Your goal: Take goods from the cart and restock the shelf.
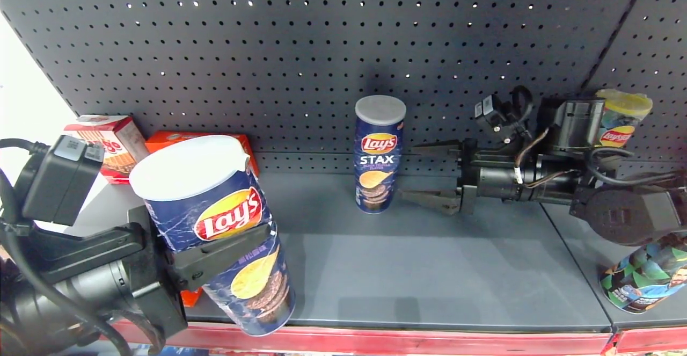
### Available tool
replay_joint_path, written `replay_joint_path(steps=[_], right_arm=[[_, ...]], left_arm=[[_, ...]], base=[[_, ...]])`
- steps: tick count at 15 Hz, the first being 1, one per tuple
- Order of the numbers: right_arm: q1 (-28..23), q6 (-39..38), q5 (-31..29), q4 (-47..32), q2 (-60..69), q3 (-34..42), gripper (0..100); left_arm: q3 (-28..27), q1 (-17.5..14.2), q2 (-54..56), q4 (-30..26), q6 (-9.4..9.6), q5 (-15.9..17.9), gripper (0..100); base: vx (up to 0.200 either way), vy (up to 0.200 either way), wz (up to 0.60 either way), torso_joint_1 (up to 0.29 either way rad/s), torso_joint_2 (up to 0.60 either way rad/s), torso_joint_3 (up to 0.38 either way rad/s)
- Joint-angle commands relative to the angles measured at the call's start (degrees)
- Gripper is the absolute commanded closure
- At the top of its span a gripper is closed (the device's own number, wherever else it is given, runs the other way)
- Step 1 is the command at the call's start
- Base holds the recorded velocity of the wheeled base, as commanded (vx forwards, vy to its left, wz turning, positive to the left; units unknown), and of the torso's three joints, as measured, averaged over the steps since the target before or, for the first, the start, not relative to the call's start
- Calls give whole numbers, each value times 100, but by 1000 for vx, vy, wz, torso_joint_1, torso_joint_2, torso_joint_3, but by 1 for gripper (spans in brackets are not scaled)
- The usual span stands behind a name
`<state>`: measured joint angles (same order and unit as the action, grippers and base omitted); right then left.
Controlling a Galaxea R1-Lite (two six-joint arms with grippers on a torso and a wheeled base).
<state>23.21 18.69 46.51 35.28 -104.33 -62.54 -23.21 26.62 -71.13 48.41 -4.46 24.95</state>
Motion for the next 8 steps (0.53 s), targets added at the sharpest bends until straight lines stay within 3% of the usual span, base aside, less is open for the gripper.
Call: replay_joint_path(steps=[1,8], right_arm=[[8,3,87,14,-343,-303,0],[-1,-23,69,14,-940,-953,0]], left_arm=[[10,1,-15,2,-2,1,100],[-17,1,-94,2,-2,9,100]], base=[[0,0,0,0,0,0],[0,0,0,0,0,0]])
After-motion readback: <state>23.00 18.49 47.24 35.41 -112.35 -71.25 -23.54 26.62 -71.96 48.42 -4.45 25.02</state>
